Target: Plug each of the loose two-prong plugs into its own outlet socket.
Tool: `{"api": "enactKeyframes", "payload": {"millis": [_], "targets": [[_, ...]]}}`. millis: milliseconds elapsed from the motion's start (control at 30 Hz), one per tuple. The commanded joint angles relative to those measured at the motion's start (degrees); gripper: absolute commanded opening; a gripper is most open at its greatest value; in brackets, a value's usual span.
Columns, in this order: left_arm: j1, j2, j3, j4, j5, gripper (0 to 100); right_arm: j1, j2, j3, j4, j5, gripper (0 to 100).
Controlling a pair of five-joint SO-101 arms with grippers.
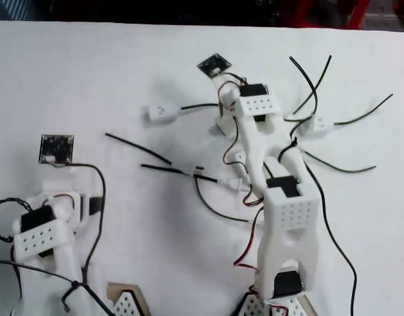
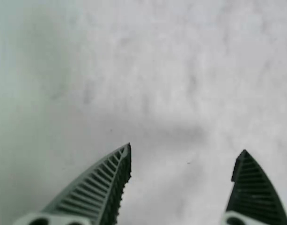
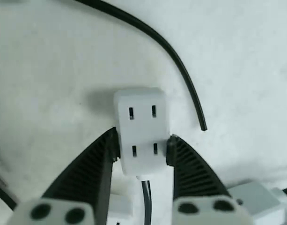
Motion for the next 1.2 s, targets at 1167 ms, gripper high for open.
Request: {"api": "enactKeyframes", "payload": {"millis": [1167], "targets": [[0.13, -1.45, 0.0, -1.14, 0.7, 34, -28.35, -56.75, 46.68, 6.37, 13.36, 4.1]]}}
